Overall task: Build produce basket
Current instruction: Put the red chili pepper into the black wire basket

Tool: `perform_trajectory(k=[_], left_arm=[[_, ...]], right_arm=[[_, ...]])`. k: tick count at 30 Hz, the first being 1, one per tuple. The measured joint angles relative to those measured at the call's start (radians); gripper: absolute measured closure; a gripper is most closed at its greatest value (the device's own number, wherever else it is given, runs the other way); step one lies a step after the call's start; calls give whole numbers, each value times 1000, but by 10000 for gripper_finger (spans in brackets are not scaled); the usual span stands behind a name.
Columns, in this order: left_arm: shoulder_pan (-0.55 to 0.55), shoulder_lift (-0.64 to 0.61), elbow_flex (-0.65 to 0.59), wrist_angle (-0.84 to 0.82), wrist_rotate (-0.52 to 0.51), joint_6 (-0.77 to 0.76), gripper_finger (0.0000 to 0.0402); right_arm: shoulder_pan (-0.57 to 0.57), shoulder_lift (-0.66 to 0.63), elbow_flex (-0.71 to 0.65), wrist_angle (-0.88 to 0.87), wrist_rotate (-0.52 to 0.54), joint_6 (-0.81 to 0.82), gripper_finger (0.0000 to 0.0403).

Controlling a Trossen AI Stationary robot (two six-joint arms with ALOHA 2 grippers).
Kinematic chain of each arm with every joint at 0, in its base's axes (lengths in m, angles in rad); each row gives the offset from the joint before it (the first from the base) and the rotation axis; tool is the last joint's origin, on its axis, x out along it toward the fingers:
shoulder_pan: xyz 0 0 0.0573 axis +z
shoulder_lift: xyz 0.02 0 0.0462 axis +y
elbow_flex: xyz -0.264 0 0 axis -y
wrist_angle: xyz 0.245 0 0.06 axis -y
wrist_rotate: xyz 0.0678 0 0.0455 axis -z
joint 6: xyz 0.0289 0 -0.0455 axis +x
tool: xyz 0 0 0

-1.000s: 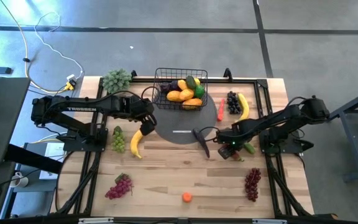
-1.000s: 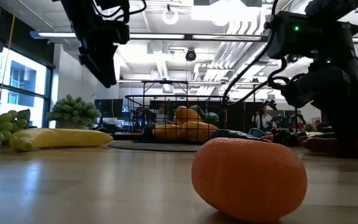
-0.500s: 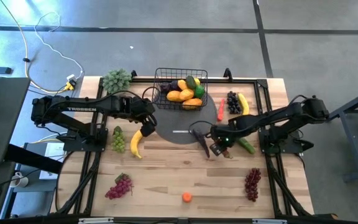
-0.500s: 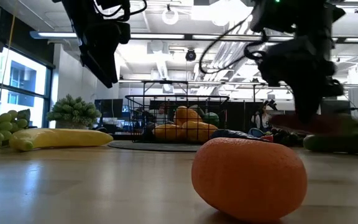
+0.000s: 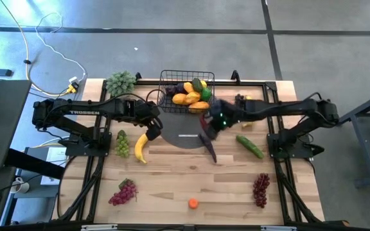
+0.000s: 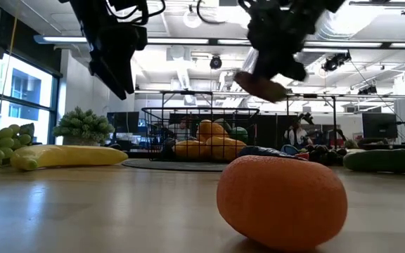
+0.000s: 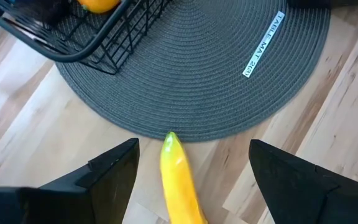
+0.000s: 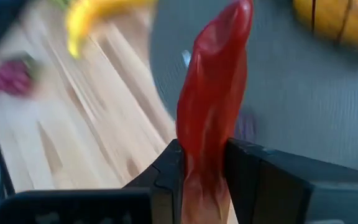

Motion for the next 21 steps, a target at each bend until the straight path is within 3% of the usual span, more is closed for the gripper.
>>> perform_trajectory(k=[13,21], left_arm=[[0,0,0,-1,-3,-100,108],[0,0,0,-1,-26,-153,108]], right_arm=[[-174,-1,29,293,-32,-241,336],[-236,51,30,669,-31,-350,336]])
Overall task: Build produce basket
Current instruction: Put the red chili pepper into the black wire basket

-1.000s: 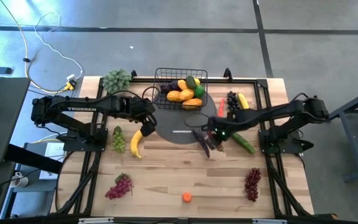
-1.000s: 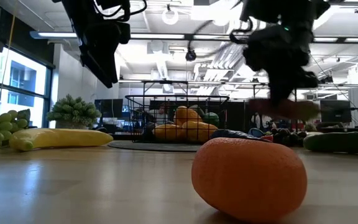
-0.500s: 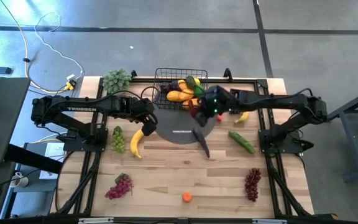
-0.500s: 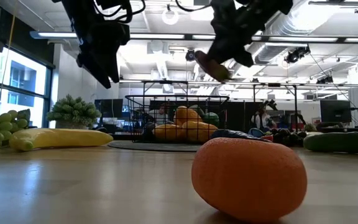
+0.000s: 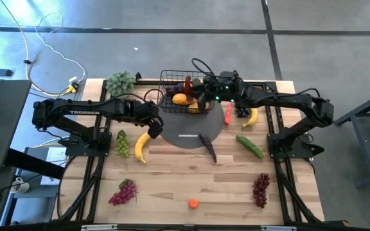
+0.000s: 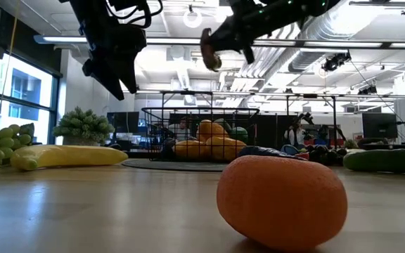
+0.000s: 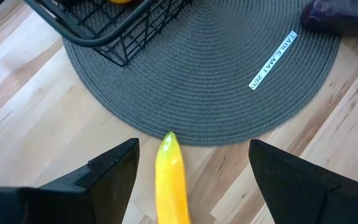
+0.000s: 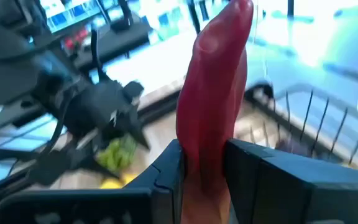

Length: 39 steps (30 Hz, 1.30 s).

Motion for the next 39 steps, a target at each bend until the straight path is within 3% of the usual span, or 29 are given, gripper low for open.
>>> perform_trajectory(k=[4,14,21,30,39], left_arm=[[0,0,0,-3,-7,-32,108],[0,0,0,-90,-6,-133,108],[-1,0,0,-177,45,-197,108],[-10,0,0,-199,104,-228,108],[-10,0,0,-198,106,-228,108]], right_arm=[[-18,65,0,143,1,-42,336],[-24,249,0,309,1,-189,336],[-41,358,0,443,1,-183,336],[-44,418,0,459,1,-135,331],[-44,421,0,404,1,-133,288]])
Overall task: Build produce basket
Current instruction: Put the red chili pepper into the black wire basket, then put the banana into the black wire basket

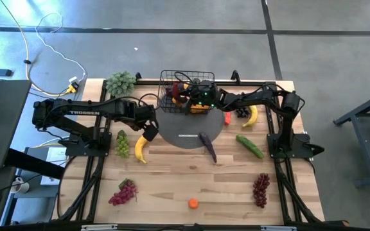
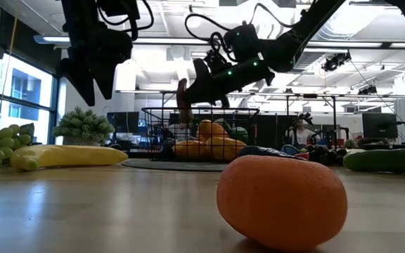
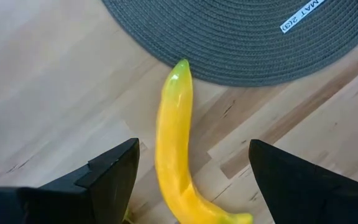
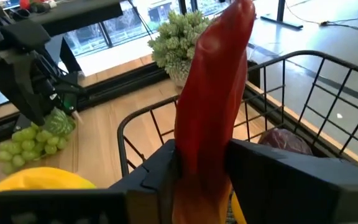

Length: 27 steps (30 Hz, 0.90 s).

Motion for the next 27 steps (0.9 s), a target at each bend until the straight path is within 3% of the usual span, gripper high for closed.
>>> perform_trajectory(k=[5,11,27], left_arm=[[0,0,0,0,18,1,108],[0,0,0,0,65,43,108],[-41,0,-30,-19,62,83,108]], right_arm=[[0,0,1,-24,0,11,252],[0,1,80,-189,9,9,214],[-3,1,280,-526,7,-36,208]])
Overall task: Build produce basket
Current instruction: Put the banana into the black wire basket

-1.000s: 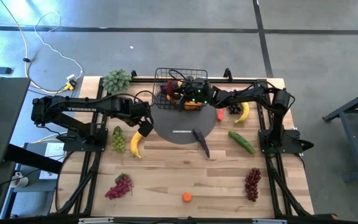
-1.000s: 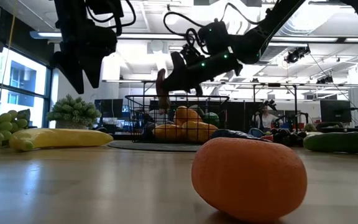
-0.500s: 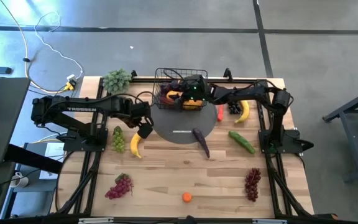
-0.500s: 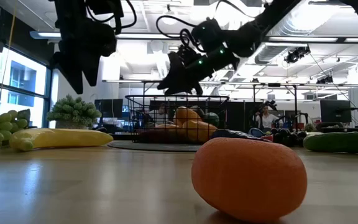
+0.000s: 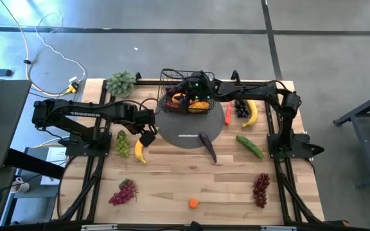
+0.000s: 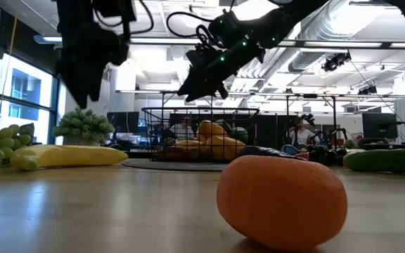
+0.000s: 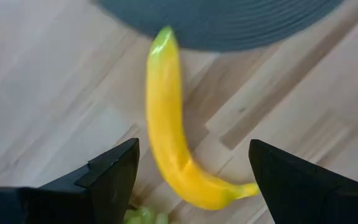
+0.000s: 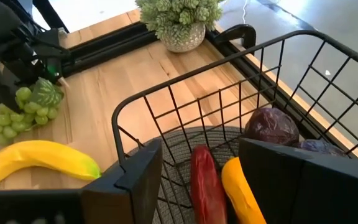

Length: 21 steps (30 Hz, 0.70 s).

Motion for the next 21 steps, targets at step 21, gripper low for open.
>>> perform_trajectory(k=[21], left_arm=[[4,1,-272,268,11,-124,108]], right_arm=[[0,-2,274,-357,11,-5,208]])
